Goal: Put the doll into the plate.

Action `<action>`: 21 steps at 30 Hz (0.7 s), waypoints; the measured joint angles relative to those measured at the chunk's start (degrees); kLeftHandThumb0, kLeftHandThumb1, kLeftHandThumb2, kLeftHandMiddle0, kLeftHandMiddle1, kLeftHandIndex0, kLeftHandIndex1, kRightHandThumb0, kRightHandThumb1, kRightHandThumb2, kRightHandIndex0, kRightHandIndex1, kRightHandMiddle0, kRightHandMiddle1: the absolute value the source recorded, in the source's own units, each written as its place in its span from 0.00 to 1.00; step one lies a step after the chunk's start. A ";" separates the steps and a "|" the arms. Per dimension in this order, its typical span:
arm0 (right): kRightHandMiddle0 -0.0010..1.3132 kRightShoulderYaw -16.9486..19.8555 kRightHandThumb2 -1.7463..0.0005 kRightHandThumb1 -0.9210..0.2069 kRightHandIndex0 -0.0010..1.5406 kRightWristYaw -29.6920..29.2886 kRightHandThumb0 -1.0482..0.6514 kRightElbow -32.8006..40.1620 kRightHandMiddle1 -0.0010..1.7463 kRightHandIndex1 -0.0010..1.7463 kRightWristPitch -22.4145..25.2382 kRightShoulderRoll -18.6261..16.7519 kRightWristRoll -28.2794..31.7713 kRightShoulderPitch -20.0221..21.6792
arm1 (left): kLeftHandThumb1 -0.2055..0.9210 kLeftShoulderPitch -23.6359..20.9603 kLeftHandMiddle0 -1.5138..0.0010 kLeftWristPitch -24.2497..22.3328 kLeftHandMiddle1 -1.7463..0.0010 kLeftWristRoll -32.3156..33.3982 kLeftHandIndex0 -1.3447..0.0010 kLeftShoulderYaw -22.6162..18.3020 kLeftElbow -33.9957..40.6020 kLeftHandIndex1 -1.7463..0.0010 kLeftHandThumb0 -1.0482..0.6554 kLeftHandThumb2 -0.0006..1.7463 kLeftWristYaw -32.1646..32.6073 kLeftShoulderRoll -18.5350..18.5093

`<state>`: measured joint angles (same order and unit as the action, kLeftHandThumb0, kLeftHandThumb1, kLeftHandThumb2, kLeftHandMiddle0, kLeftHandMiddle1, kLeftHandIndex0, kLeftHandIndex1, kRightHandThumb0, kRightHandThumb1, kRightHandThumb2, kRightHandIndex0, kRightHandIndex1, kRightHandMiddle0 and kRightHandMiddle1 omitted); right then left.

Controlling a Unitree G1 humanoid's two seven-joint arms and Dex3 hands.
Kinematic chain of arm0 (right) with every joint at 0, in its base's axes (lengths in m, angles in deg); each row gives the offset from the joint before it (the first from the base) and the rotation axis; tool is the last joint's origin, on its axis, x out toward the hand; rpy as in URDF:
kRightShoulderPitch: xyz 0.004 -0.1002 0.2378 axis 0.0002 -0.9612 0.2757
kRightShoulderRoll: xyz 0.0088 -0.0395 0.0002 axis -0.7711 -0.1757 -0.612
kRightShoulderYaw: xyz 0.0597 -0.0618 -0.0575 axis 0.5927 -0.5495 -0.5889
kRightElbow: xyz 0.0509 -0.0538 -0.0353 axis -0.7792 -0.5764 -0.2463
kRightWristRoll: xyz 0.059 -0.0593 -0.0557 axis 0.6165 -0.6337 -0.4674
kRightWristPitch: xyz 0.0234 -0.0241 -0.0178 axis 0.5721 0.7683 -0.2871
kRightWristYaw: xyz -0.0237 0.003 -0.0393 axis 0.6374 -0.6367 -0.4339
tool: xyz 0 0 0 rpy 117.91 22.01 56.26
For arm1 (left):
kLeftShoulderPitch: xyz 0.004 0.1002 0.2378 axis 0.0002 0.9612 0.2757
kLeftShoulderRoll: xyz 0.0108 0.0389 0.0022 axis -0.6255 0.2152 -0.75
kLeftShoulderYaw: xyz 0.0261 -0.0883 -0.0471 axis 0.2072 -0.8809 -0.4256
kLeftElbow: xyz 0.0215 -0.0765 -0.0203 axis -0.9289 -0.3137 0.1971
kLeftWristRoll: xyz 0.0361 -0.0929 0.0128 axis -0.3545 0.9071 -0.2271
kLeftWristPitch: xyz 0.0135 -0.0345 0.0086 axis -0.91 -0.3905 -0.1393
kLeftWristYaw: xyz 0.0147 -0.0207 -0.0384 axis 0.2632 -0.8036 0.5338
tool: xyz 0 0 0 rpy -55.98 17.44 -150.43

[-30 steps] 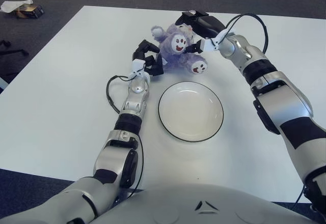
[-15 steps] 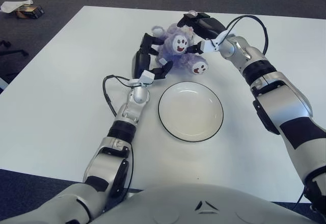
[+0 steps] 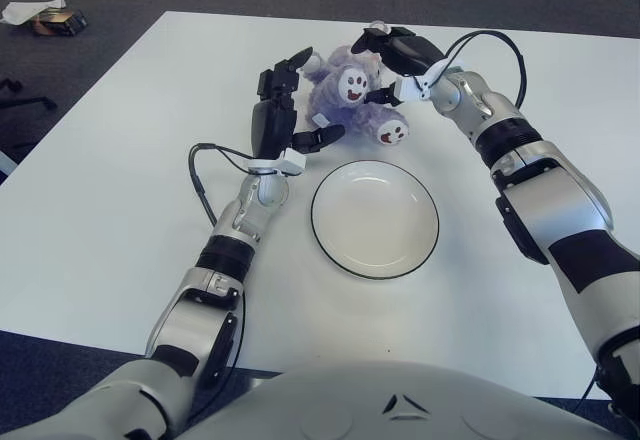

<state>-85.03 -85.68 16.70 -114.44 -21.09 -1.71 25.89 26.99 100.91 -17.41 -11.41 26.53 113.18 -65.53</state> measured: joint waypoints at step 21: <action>0.00 2.05 0.68 0.02 0.00 3.75 0.22 2.71 0.38 0.49 5.39 0.30 1.63 -0.10 | 0.86 0.60 0.96 -6.95 0.93 -11.90 1.00 3.99 6.52 0.88 0.02 0.21 10.63 -0.46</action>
<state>-82.98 -81.93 19.41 -109.04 -20.79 -0.07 25.79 27.58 93.95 -29.31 -7.43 33.05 123.81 -65.99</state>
